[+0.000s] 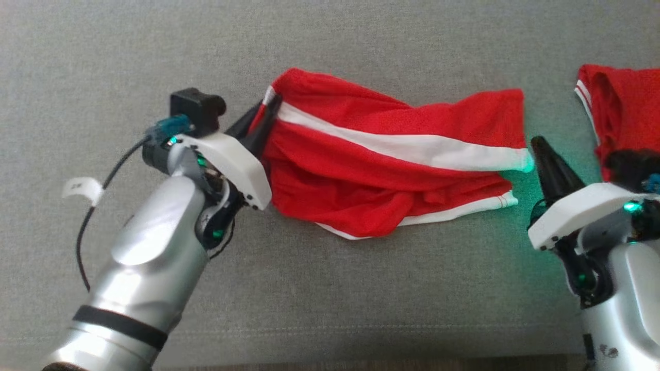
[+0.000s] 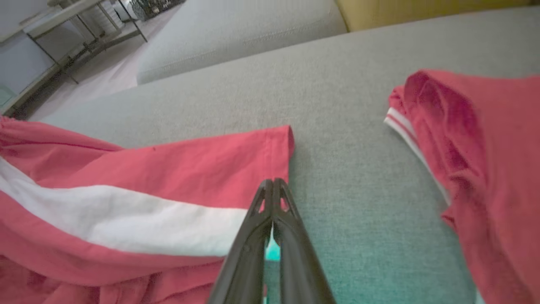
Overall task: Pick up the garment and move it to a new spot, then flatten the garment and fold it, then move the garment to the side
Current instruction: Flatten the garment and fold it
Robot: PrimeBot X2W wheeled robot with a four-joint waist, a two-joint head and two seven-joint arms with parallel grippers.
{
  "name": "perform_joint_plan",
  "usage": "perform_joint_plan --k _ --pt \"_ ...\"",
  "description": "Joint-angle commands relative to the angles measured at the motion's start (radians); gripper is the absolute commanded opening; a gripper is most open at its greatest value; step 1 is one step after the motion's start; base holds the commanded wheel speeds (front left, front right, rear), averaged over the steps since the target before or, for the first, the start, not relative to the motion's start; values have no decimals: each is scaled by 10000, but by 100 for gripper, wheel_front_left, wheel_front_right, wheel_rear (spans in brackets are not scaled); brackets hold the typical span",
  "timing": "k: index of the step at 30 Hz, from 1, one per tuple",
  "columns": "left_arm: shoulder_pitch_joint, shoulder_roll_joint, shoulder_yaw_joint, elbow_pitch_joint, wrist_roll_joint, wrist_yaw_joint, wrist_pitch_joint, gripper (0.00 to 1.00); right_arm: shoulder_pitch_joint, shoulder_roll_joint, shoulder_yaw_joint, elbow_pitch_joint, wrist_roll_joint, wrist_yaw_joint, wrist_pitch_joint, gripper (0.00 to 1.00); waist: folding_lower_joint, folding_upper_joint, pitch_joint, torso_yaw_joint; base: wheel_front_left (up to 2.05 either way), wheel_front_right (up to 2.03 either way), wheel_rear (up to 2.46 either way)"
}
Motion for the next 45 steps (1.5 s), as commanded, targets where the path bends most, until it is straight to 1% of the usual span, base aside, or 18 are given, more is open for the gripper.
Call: perform_joint_plan --k 1,4,9,15,20,21,22,23,26,30,34,39,45 --pt "-287 436 530 -615 -153 -58 -303 0 -213 -179 148 -646 140 -7 -271 0 -1 0 -136 -28 0 0 0" --pt "-150 701 718 -1226 -245 11 -441 0 -141 -276 12 -1124 185 -7 -384 0 -1 0 -327 -10 0 0 0" --pt "171 1096 688 -2032 -264 215 44 0 133 -292 -298 -1854 33 -7 -290 0 -1 0 -570 75 0 0 0" --pt "628 1150 667 -2343 -529 351 409 0 470 -4 -367 -2535 -206 -7 -156 0 -1 0 -711 21 0 0 0" --pt "781 1248 659 -2431 -567 468 498 0 703 118 -326 -3100 -454 -7 -216 0 -1 0 -794 -68 0 0 0" --pt "794 1265 654 -2440 -567 485 508 0 744 143 -351 -3219 -549 -7 -290 25 -1 0 -810 -81 0 0 0" --pt "809 1283 653 -2446 -567 505 514 0 795 172 -365 -3326 -651 -7 -343 91 -1 0 -825 -100 0 0 0" --pt "830 1299 653 -2449 -571 525 518 0 841 217 -365 -3460 -736 -7 -443 100 -1 0 -841 -120 0 0 0" --pt "920 1339 645 -2417 -587 579 518 0 1076 342 -407 -3850 -1080 -7 -796 100 -1 0 -910 -189 0 0 0" --pt "1069 1360 611 -2342 -624 630 518 0 1786 623 -517 -4517 -1731 -7 -1176 100 -1 0 -1021 -283 0 0 0" --pt "1188 1383 575 -2228 -663 658 527 0 2661 881 -613 -5064 -2069 -7 -1253 100 -1 0 -1122 -364 0 0 0" --pt "1291 1419 551 -2113 -704 715 545 0 3393 1048 -652 -5491 -2141 -7 -1205 100 -1 0 -1202 -445 0 0 0" --pt "1277 1449 535 -2081 -751 747 577 0 3529 1086 -672 -5595 -1998 -7 -1210 100 -1 0 -1149 -490 0 0 0"
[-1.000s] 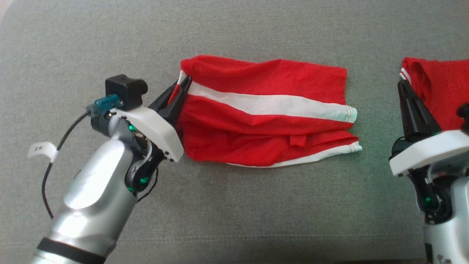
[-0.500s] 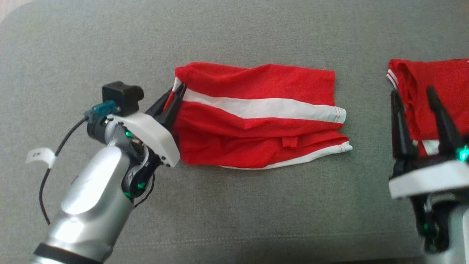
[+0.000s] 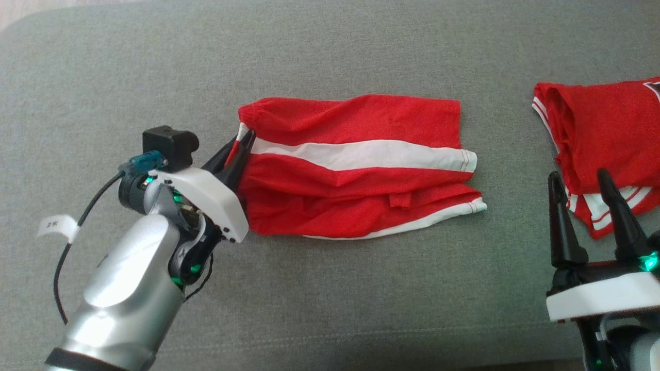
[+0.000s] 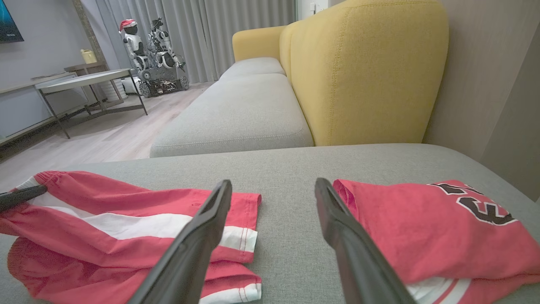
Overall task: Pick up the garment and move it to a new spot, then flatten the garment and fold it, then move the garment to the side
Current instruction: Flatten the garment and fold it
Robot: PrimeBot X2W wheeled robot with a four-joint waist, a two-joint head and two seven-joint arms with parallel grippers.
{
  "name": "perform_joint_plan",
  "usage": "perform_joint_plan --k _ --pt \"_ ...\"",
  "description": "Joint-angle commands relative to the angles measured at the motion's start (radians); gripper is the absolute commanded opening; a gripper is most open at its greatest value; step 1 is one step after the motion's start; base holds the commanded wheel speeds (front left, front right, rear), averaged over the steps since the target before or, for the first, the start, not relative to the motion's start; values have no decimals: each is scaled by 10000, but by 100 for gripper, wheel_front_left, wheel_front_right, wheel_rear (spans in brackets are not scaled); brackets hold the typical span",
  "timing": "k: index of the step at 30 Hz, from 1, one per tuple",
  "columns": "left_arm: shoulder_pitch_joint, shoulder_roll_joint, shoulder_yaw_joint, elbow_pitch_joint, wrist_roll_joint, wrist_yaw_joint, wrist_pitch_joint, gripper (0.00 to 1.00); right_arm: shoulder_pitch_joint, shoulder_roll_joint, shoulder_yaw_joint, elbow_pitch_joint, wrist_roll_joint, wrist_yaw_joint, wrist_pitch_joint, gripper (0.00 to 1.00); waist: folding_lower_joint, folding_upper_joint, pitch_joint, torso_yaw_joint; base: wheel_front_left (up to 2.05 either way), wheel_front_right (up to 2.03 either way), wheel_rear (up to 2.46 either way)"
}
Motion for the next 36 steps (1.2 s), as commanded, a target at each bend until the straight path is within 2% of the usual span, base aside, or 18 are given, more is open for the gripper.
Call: perform_joint_plan --k 1,13,19,22,28,32,36 --pt "-301 355 324 -256 -92 30 -12 0 -124 -58 175 -421 93 -7 -49 100 0 0 15 3 0 0 0" --pt "-346 350 236 -208 -120 38 -57 0 -258 -54 146 -304 147 -7 -39 100 0 0 31 61 0 0 0" --pt "-583 298 169 -281 -92 28 -66 0 -1065 -131 335 -103 -141 -7 166 100 0 0 344 225 0 0 0" --pt "-834 222 124 -318 -50 4 -70 0 -1855 -488 562 509 -63 -7 324 100 0 0 635 383 0 0 0" --pt "-1323 -34 -36 -162 44 -103 -171 0 -3177 -1144 1080 2747 316 -7 707 100 0 0 1132 756 0 0 0" --pt "-1527 -201 -147 50 71 -195 -311 0 -3649 -1331 1363 4140 590 -7 949 100 0 0 1343 921 0 0 0" --pt "-1620 -295 -214 273 59 -263 -452 0 -3927 -1358 1577 4969 868 -7 969 100 0 0 1429 976 0 0 0"
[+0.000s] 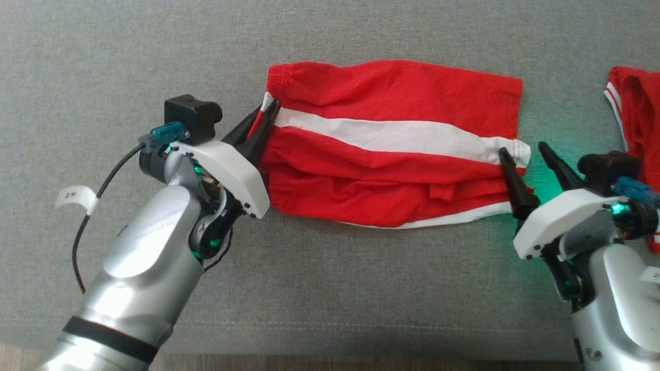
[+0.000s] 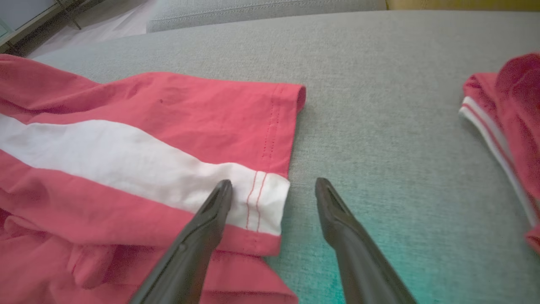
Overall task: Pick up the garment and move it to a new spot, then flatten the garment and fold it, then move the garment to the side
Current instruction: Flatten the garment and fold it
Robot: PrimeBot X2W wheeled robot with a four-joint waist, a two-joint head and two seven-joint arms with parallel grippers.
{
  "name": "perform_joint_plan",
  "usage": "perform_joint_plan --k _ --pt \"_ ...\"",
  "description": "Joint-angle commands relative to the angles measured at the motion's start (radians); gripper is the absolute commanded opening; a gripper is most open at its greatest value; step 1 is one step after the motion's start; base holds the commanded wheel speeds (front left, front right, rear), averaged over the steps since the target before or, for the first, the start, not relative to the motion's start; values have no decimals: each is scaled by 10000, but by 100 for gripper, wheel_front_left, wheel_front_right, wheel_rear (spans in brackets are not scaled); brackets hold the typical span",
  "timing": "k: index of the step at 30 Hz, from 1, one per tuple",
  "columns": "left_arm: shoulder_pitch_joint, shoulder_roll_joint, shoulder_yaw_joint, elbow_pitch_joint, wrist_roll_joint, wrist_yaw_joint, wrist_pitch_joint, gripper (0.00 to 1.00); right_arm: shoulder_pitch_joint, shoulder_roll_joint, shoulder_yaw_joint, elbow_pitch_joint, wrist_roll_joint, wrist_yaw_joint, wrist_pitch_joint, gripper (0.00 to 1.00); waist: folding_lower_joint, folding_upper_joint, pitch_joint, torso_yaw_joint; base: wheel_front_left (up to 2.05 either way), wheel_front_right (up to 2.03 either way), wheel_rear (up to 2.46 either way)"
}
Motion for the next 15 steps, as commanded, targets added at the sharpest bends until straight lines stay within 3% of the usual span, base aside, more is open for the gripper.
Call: perform_joint_plan --k 1,2,3,4,5,15 --pt "-509 210 309 -162 46 -84 -149 0 -354 -120 349 -133 166 -7 -7 100 -1 0 26 8 0 0 0" --pt "-523 202 300 -112 38 -97 -174 0 -390 -127 461 20 273 -7 64 100 -1 0 34 4 0 0 0" --pt "-537 194 290 -65 31 -109 -197 0 -433 -134 555 122 403 -7 78 51 -1 0 38 2 0 0 0" --pt "-550 189 280 -25 25 -120 -216 0 -477 -152 625 191 516 -7 61 9 -1 0 43 -2 0 0 0" --pt "-563 186 271 12 18 -131 -238 0 -491 -154 670 292 644 -7 123 0 -1 0 44 -9 0 0 0" --pt "-602 310 340 -87 -16 -165 -703 0 -610 -348 347 -524 719 -7 -1050 0 -1 0 -420 -129 0 0 0"
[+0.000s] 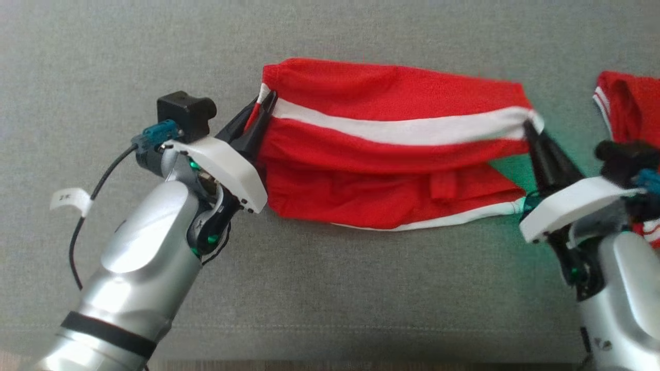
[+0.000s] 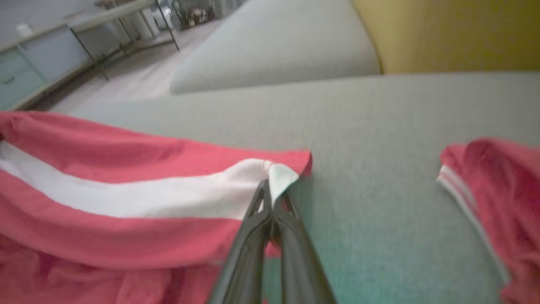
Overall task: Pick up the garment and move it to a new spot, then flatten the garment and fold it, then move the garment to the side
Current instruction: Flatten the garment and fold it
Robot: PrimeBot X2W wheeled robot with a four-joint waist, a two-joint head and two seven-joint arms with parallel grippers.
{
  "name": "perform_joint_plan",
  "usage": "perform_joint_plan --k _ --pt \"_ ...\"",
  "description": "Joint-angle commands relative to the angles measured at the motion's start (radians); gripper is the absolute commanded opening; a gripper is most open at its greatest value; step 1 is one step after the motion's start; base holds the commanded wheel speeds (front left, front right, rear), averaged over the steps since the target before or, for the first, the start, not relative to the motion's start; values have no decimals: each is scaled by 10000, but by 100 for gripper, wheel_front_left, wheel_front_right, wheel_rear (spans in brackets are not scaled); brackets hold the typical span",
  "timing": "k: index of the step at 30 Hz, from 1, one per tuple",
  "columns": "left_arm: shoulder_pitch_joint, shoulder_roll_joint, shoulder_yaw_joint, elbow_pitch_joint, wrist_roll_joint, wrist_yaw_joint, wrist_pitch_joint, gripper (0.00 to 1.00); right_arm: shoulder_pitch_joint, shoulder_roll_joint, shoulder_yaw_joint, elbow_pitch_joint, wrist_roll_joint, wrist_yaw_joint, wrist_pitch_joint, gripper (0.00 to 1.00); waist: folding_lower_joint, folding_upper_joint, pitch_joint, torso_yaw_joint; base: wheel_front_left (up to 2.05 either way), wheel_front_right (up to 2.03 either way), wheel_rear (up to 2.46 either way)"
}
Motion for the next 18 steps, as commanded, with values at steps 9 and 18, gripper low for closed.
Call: perform_joint_plan --k 9,18 --pt "-300 865 698 -1931 -196 258 71 0 -358 -94 -702 -2562 -406 -7 -651 0 0 0 -1105 -156 0 0 0" --pt "-426 1684 1308 -4450 -552 837 1041 0 -846 -39 -1447 -4675 -664 -7 -154 0 0 0 -1888 -220 0 0 0"
